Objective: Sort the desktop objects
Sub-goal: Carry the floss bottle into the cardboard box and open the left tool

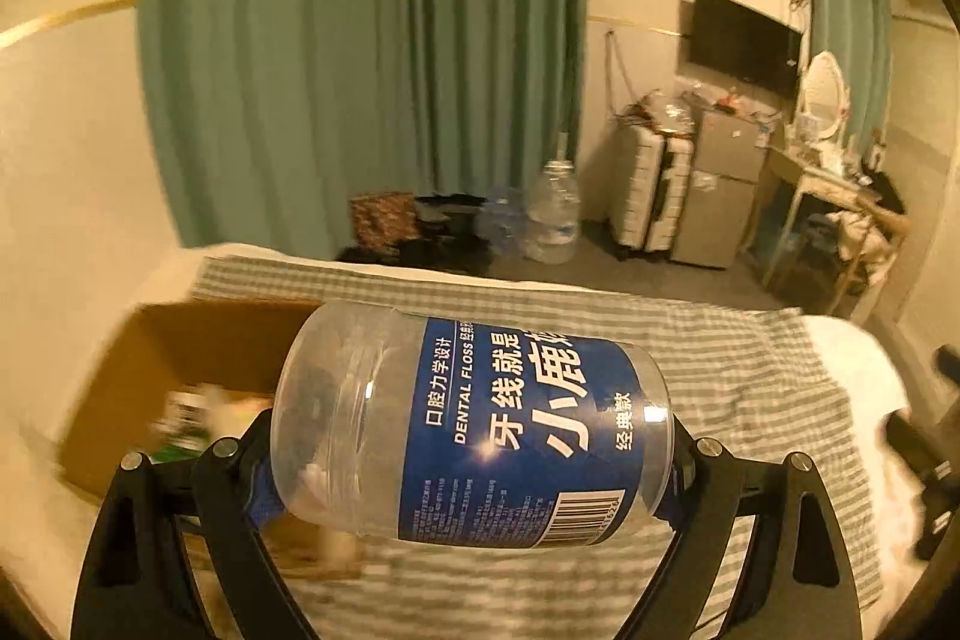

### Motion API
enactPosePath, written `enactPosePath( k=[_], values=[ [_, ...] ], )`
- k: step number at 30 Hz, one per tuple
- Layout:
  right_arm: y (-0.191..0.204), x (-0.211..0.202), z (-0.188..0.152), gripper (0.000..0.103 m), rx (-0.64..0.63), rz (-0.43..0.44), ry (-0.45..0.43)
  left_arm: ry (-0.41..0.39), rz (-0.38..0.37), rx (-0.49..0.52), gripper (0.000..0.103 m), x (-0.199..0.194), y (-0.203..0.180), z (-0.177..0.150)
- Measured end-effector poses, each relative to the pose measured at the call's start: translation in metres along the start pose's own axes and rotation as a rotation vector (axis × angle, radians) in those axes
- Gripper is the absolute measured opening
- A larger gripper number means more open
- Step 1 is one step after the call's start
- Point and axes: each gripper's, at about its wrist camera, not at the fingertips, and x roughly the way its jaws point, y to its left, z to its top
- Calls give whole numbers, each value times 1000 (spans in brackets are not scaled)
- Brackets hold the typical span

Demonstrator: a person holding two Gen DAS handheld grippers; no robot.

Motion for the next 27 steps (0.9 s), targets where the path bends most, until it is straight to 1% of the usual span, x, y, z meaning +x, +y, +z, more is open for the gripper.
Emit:
enactPosePath(
  k=[1,2,4,8,10,12,13,16,18,19,20,24,25,27],
  values=[
    [4,-6,2,103,-2,-4,-5,-2,13,0,92,-2,9,1],
    [9,-13,4,103,3,2,-10,-1,30,-2,92,-5,27,2],
    [18,-22,6,103,22,22,-13,-6,51,-8,92,-10,51,1],
    [36,-26,10,103,53,42,-23,18,101,-33,92,-5,104,-8],
    [45,-24,8,103,57,50,-13,40,104,-66,92,7,130,-17],
    [59,-16,8,103,42,61,7,51,130,-88,92,18,150,-24],
    [67,-13,7,103,25,63,17,67,137,-98,92,30,163,-29],
    [87,-2,3,103,-27,41,23,95,138,-123,92,55,189,-43],
    [98,9,0,103,-43,40,40,112,117,-133,94,68,198,-49],
    [103,17,-1,103,-47,46,56,128,104,-142,100,76,204,-52],
    [107,24,-3,103,-49,50,70,137,106,-146,103,80,207,-53],
    [118,47,-6,103,-46,48,120,136,131,-148,103,88,205,-55],
    [119,49,-7,103,-40,49,129,142,138,-138,103,87,204,-55],
    [119,49,-11,103,-24,54,137,125,144,-123,103,78,196,-54]
  ],
)
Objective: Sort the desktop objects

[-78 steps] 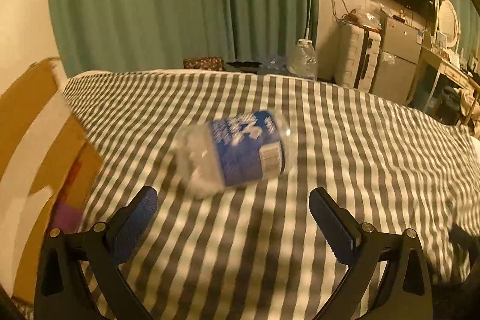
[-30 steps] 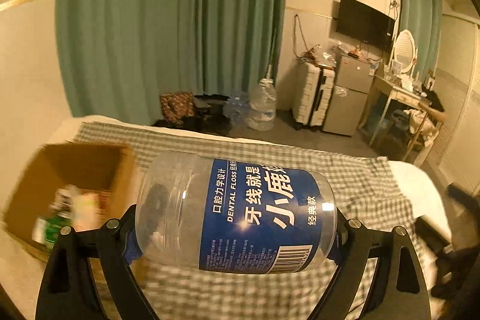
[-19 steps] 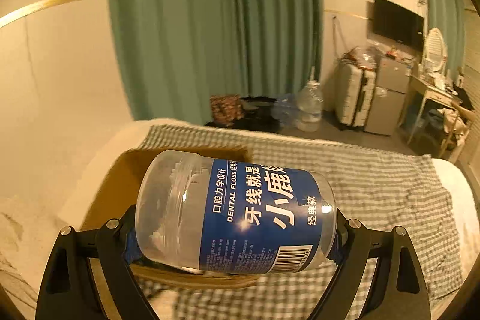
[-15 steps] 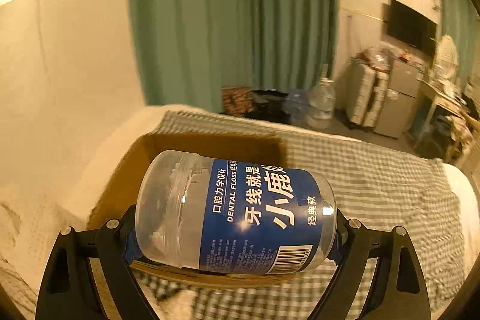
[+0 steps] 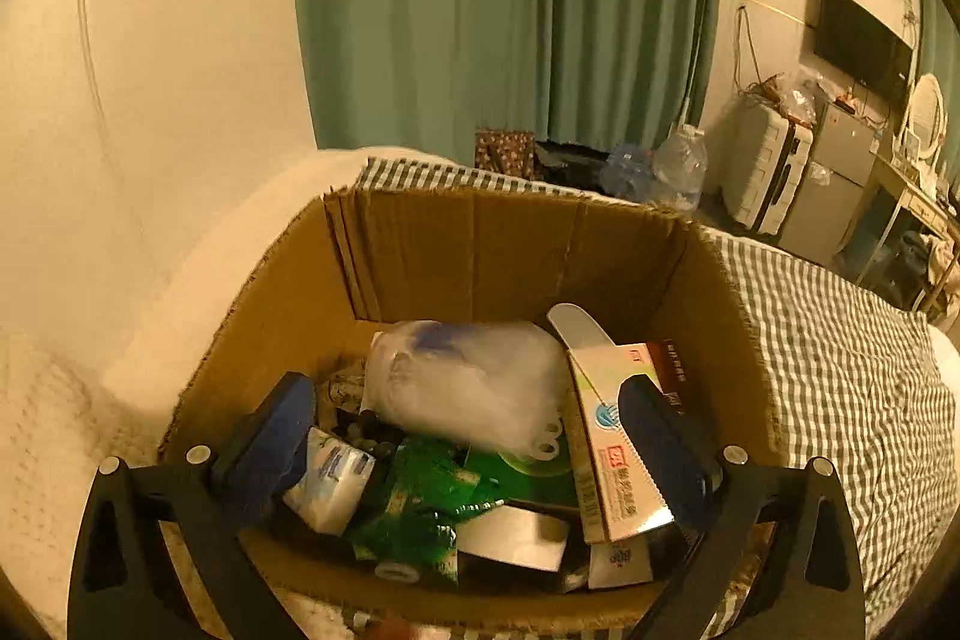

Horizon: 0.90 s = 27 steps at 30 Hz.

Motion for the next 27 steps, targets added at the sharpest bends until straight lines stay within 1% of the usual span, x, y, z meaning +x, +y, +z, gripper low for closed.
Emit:
enactPosePath(
  k=[1,3,6,7,9,12,14,16,18,20,23,27],
  values=[
    [0,-2,-1,103,4,4,-2,-24,-8,7,103,-12,-4,-2],
    [-3,-9,-6,103,13,-1,-14,-46,-21,16,103,-33,-10,-8],
    [-11,-24,-15,103,46,-9,-14,-80,-20,29,103,-69,-33,-15],
    [-15,-30,-19,103,66,-2,-11,-104,-31,38,103,-85,-46,-21],
    [-21,-40,-28,103,103,3,-19,-125,-48,57,103,-102,-64,-29],
    [-29,-56,-43,103,162,-8,-37,-131,-93,78,103,-126,-99,-41],
    [-32,-65,-54,103,184,-10,-39,-124,-147,78,103,-136,-118,-49],
    [-36,-74,-65,103,205,-27,-44,-108,-171,81,103,-141,-130,-55],
    [-40,-79,-71,103,218,-36,-39,-111,-179,72,103,-145,-137,-59],
    [-43,-85,-76,103,228,-19,-43,-107,-186,74,103,-149,-144,-64],
    [-43,-89,-78,103,225,-20,-52,-106,-173,98,103,-154,-151,-69],
    [-46,-94,-77,103,235,-24,-61,-105,-180,102,103,-156,-152,-70]
  ],
)
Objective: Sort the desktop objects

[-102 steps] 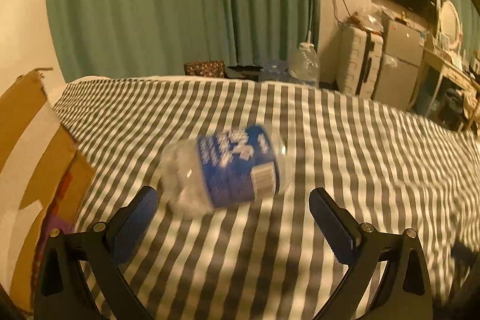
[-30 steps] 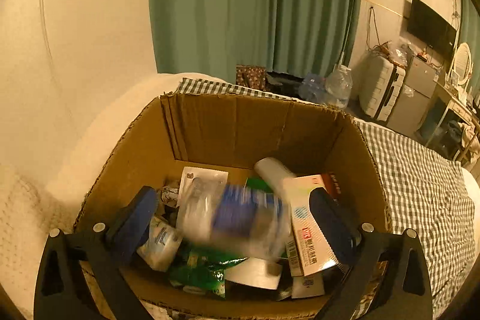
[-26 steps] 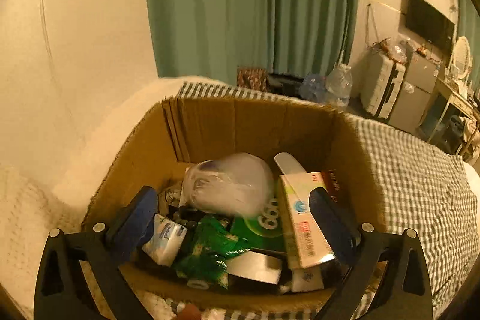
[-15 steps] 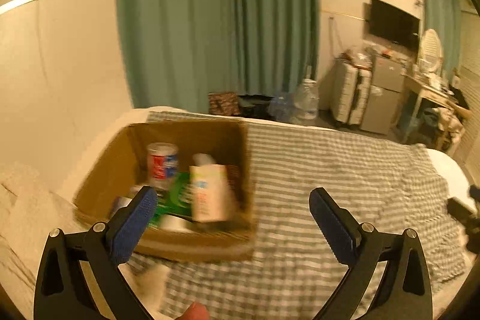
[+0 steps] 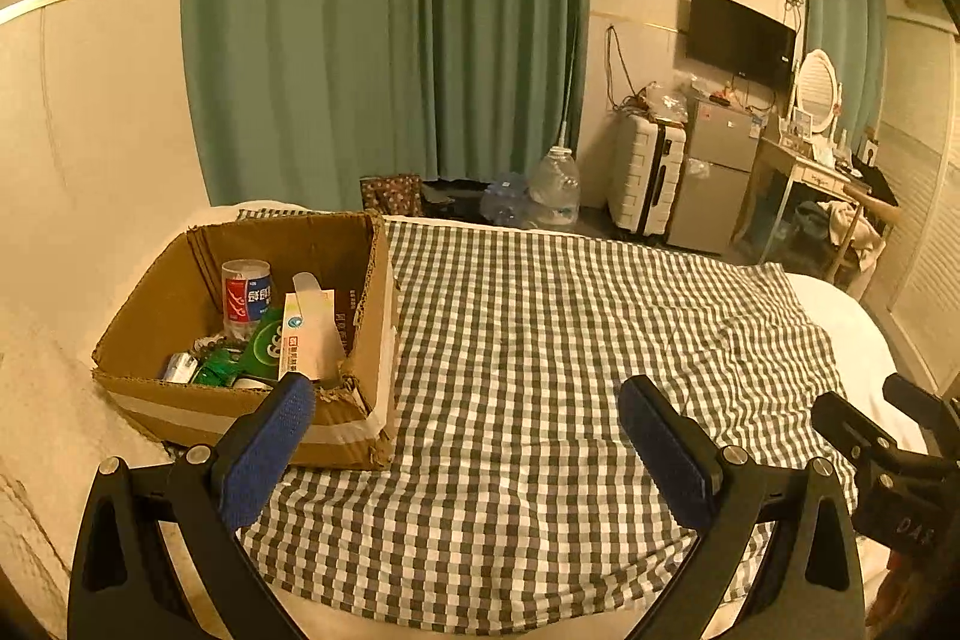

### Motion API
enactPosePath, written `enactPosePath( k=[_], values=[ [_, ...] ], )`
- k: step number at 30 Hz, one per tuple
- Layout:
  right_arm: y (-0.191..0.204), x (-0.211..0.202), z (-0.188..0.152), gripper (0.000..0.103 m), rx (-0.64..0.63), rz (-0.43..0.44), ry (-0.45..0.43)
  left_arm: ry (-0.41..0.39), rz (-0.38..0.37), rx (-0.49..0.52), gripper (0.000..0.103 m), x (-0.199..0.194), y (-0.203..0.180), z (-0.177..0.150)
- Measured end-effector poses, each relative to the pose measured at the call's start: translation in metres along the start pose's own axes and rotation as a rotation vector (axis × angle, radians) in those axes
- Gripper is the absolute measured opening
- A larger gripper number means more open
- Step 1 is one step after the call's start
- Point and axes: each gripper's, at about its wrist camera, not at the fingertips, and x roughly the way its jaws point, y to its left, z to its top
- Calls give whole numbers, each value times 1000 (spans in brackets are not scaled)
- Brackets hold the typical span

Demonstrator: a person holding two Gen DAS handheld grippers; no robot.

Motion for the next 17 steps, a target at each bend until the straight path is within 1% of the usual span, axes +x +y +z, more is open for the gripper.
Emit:
enactPosePath(
  k=[4,7,11,14,17],
  values=[
    [-2,3,2,103,13,6,6,4,3,-7,103,2,2,-2],
    [-1,5,4,103,5,2,6,17,14,-3,103,6,3,-5],
    [5,6,5,103,-4,-2,1,29,10,6,103,13,2,-9],
    [8,6,3,103,-22,-7,-2,24,-5,-12,103,15,5,-12],
    [12,7,-1,103,-32,-4,-2,8,12,-13,103,15,4,-14]
  ],
)
